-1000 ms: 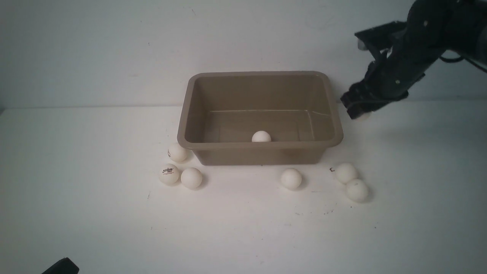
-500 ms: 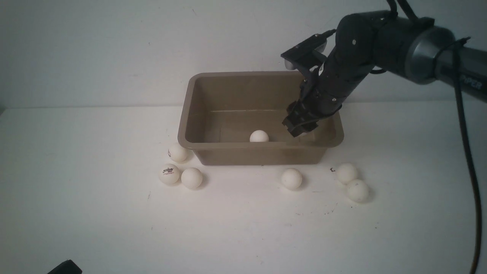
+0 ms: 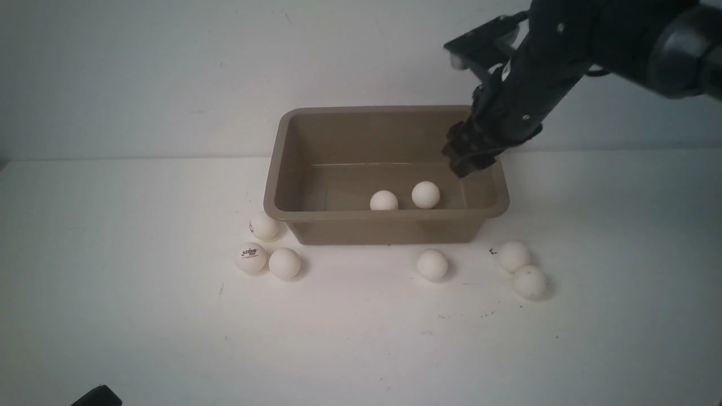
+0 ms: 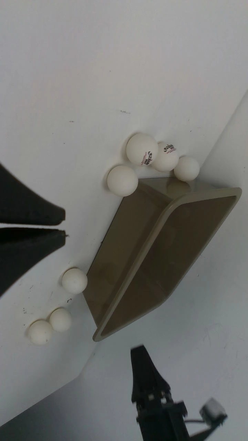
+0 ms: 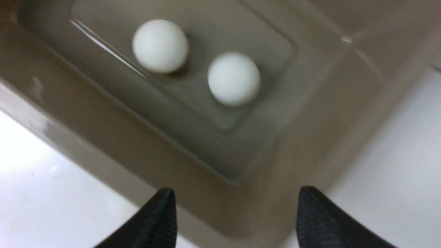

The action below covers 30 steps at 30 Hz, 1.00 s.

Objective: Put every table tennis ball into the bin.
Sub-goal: Use the right arm to put the table tennis ball into the box, then use the right arm to clamp the table tennis ball closest to it

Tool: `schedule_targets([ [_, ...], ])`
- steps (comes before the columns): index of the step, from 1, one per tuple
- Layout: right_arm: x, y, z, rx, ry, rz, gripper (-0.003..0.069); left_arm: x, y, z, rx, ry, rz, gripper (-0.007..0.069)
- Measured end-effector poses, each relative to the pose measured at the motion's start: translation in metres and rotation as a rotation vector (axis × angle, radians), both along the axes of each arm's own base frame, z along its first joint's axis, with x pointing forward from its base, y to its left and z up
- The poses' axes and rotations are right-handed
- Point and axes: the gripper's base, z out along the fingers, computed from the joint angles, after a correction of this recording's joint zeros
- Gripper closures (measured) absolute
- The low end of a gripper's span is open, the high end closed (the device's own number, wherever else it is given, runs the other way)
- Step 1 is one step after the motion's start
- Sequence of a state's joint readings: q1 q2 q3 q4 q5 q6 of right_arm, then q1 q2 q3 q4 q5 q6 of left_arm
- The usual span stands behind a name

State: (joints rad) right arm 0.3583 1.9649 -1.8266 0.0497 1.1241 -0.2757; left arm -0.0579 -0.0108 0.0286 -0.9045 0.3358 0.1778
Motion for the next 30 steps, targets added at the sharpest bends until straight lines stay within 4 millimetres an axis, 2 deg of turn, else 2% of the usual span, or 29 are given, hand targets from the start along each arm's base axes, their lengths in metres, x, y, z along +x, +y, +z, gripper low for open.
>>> schedule_targets([
  [2, -0.004, -0.014, 0.012, 0.002, -0.004, -0.033, 0.0235, 0.0, 0.0, 0.0, 0.001, 0.0, 0.0, 0.0625],
  [3, -0.012, -0.03, 0.025, 0.007, -0.013, -0.069, 0.0239, 0.0, 0.0, 0.0, 0.003, -0.001, 0.0, 0.0625],
  [5, -0.027, -0.049, 0.027, 0.003, 0.007, -0.109, 0.0244, 0.0, 0.0, 0.0, 0.003, -0.001, 0.0, 0.0625],
  [6, -0.028, -0.05, 0.03, 0.005, 0.0, -0.109, 0.0244, 0.0, 0.0, 0.0, 0.003, -0.001, 0.0, 0.0625],
  [7, -0.044, -0.063, 0.019, 0.003, 0.034, -0.136, 0.0248, 0.0, 0.0, 0.0, 0.003, -0.001, 0.0, 0.0625],
  [9, -0.062, -0.07, 0.005, 0.011, 0.035, -0.146, 0.0248, 0.0, 0.0, 0.0, 0.003, -0.001, 0.0, 0.0625],
  [11, -0.071, -0.071, -0.002, 0.02, 0.035, -0.148, 0.0248, 0.0, 0.0, 0.0, 0.003, -0.001, 0.0, 0.0625],
  [13, -0.082, -0.07, -0.02, 0.029, 0.058, -0.148, 0.0248, 0.0, 0.0, 0.0, 0.003, -0.001, 0.0, 0.0625],
  [16, -0.092, -0.06, -0.039, 0.039, 0.091, -0.128, 0.0249, 0.0, 0.0, 0.0, 0.0, -0.001, -0.001, 0.0625],
  [21, -0.091, -0.044, -0.054, 0.028, 0.119, -0.084, 0.0249, 0.0, -0.001, 0.001, 0.004, -0.009, -0.008, 0.0625],
  [30, -0.079, -0.04, -0.088, -0.022, 0.186, -0.089, 0.0249, 0.0, -0.002, 0.003, 0.029, -0.043, -0.032, 0.0625],
])
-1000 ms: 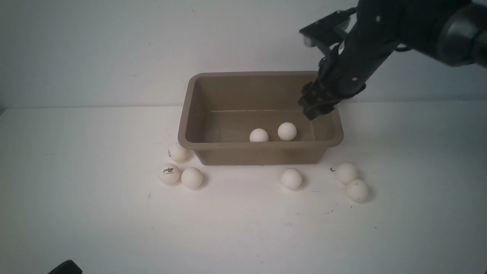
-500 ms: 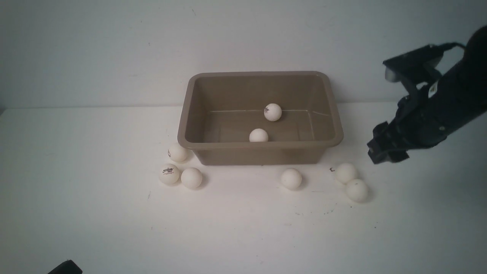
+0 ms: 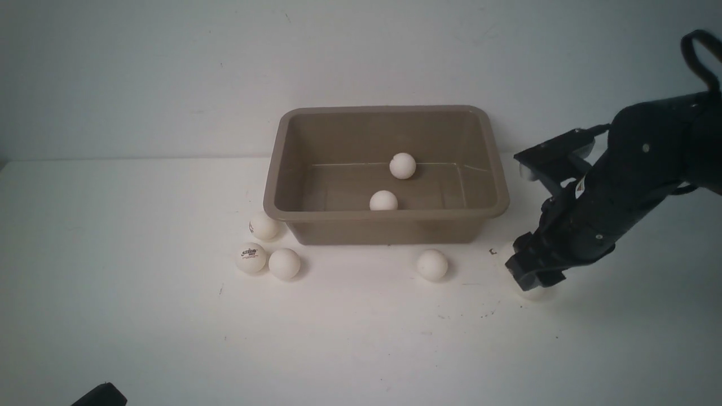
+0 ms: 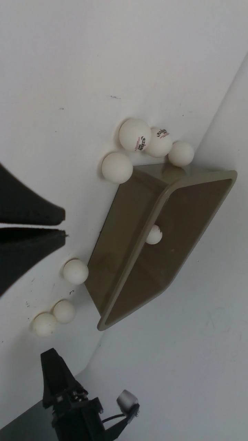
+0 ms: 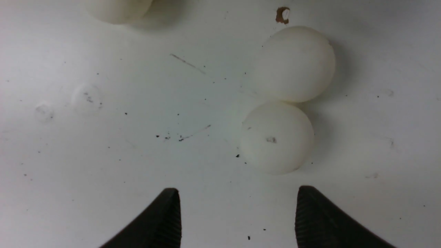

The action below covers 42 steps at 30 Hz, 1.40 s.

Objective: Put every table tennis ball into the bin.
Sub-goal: Use the right arm to clamp the table tennis ball closest to it

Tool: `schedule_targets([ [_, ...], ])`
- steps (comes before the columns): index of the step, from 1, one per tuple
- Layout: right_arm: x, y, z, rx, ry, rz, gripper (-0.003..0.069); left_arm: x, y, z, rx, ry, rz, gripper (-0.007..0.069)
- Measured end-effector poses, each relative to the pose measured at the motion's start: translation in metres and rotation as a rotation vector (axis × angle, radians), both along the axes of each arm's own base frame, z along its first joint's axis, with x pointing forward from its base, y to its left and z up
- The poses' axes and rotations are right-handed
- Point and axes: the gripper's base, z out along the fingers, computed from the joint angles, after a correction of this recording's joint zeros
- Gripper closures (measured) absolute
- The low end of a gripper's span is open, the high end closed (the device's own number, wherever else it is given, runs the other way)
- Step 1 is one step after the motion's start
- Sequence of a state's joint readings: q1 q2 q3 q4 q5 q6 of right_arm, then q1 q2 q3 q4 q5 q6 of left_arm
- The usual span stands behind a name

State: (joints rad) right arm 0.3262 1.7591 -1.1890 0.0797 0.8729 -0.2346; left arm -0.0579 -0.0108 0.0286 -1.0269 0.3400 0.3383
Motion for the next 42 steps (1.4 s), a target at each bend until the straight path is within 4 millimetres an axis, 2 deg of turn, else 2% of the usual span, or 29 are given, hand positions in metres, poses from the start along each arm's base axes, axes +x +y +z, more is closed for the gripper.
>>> schedule_targets([
  [14, 0.015, 0.001, -0.037, -0.054, 0.023, -0.008, 0.0249, -0.001, -0.003, 0.001, 0.023, -0.018, -0.038, 0.0625],
  [26, 0.027, 0.003, -0.061, -0.087, 0.028, 0.0, 0.0249, -0.001, -0.003, 0.001, 0.028, -0.02, -0.039, 0.0625],
  [30, 0.029, 0.003, -0.065, -0.085, 0.024, 0.0, 0.0258, -0.001, -0.003, 0.001, 0.028, -0.019, -0.04, 0.0625],
  [34, 0.03, 0.004, -0.064, -0.08, 0.011, 0.0, 0.0295, -0.001, -0.003, 0.001, 0.028, -0.019, -0.04, 0.0625],
  [42, 0.03, 0.003, -0.064, -0.097, 0.012, 0.011, 0.0298, -0.001, -0.003, 0.001, 0.026, -0.019, -0.041, 0.0625],
])
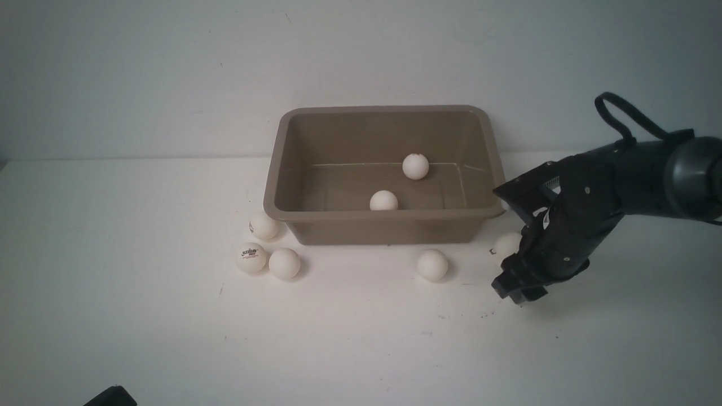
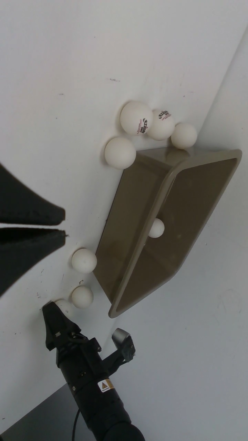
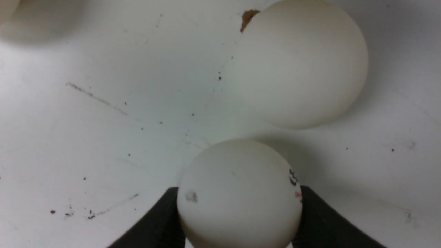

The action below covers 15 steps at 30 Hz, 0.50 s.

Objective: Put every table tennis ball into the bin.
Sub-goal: Use the right arm to clamp the table tennis ball closest to it

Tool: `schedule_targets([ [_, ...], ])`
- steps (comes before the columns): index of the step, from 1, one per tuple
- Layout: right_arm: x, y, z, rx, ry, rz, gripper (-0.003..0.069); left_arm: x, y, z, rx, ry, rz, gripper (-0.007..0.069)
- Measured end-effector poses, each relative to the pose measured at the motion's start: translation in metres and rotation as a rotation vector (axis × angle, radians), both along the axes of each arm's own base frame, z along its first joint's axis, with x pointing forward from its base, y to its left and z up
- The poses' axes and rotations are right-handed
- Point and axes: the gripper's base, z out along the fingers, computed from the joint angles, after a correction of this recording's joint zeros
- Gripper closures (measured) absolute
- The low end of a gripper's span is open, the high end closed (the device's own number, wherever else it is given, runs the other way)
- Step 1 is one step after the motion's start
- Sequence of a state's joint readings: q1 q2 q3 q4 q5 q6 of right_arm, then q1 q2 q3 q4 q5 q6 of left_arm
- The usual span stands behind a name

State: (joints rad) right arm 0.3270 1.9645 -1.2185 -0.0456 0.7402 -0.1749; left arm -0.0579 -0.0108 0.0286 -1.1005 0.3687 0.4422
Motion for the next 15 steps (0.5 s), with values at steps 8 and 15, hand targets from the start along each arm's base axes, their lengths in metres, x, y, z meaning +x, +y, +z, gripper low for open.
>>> schedule_targets([
  [8, -0.009, -0.004, 0.015, -0.024, 0.039, 0.0, 0.0298, 0.0, 0.0, 0.0, 0.0, 0.0, 0.0, 0.0625],
  [15, -0.013, -0.003, 0.09, 0.039, -0.166, 0.009, 0.0298, 0.0, 0.0, 0.0, 0.004, -0.001, 0.0, 0.0625],
])
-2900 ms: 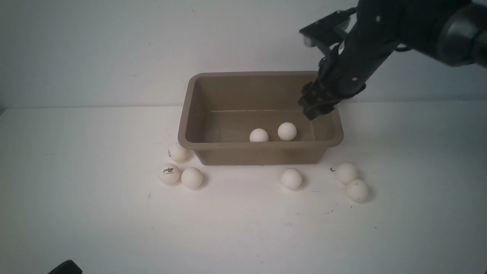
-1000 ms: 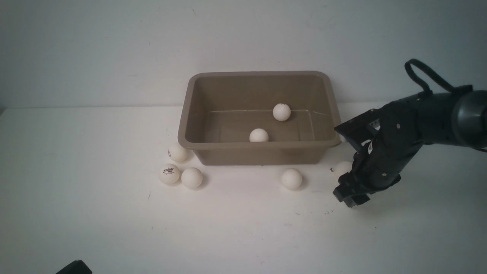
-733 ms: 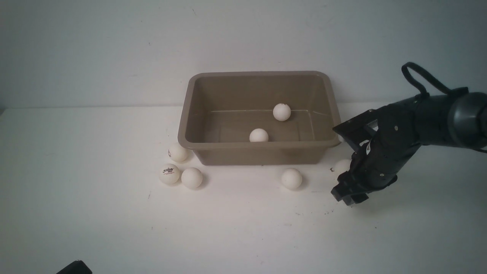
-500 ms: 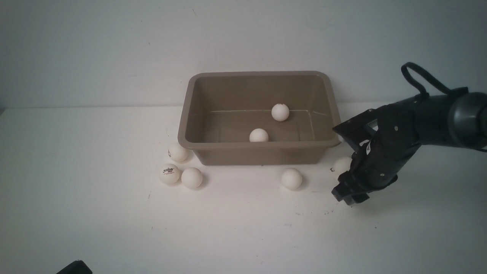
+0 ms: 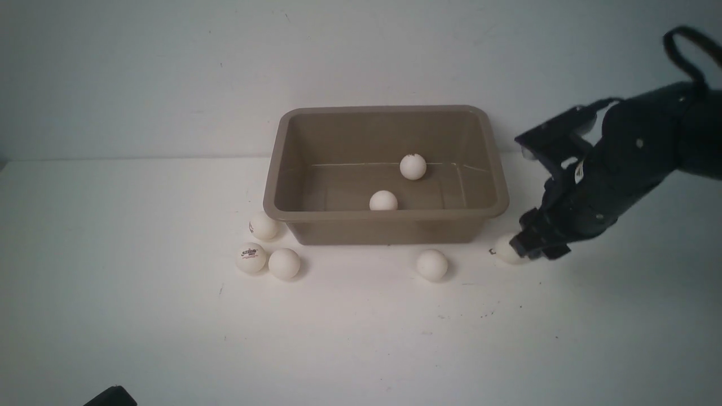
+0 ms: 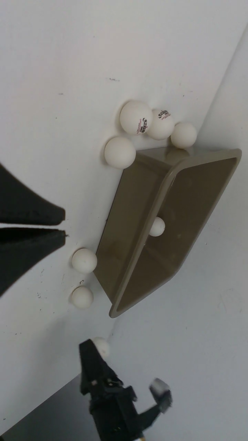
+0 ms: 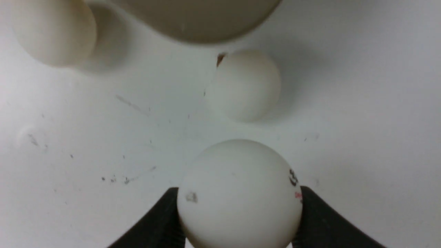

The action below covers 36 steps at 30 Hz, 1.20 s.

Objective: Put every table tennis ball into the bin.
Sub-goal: Use the right arm to clamp the table tennis ball closest to it, then use the right arm to put the table tennis ball into the box, then use the right arm to clamp the table tennis ball closest to it

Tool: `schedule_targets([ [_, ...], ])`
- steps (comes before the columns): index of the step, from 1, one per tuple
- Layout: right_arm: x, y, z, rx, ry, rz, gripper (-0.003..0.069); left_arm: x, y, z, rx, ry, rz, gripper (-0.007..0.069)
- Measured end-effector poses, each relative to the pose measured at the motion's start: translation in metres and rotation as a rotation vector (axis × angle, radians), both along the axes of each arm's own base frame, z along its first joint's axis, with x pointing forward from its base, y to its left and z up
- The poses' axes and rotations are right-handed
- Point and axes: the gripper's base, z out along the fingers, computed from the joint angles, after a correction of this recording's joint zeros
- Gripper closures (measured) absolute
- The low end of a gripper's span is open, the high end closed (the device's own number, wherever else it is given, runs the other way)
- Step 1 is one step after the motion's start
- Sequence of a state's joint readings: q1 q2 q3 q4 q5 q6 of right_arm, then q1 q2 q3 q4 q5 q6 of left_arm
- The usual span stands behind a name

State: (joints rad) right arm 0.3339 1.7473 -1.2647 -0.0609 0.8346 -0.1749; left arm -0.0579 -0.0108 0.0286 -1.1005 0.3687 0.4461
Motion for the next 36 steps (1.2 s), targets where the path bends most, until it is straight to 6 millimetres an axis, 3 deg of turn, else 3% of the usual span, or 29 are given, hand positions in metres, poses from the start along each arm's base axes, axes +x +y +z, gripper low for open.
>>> schedule_targets([
  [4, 0.019, 0.016, 0.025, 0.032, -0.084, 0.023, 0.0298, 0.0, 0.0, 0.0, 0.001, 0.0, -0.001, 0.0625],
  [7, 0.038, 0.032, 0.028, 0.04, -0.11, 0.053, 0.0298, 0.0, 0.0, 0.0, 0.006, -0.002, -0.002, 0.0625],
  [15, 0.089, 0.065, -0.001, -0.011, -0.057, 0.134, 0.0298, 0.0, 0.0, 0.0, 0.016, -0.005, -0.006, 0.0625],
  [20, 0.1, 0.071, -0.014, -0.011, -0.011, 0.14, 0.0282, 0.0, 0.0, 0.0, 0.016, -0.006, -0.007, 0.0625],
  [26, 0.098, 0.072, -0.005, 0.011, -0.019, 0.136, 0.0228, 0.0, -0.001, 0.0, 0.016, -0.004, -0.009, 0.0625],
  [29, 0.091, 0.069, 0.017, 0.019, -0.04, 0.131, 0.0223, 0.0, -0.001, 0.0, 0.016, -0.003, -0.011, 0.0625],
  [32, 0.08, 0.056, 0.054, 0.029, -0.08, 0.102, 0.0221, 0.0, -0.001, 0.0, 0.017, -0.002, -0.013, 0.0625],
  [36, 0.06, 0.026, 0.094, 0.044, -0.141, 0.054, 0.0221, -0.001, -0.001, 0.0, 0.017, -0.002, -0.015, 0.0625],
])
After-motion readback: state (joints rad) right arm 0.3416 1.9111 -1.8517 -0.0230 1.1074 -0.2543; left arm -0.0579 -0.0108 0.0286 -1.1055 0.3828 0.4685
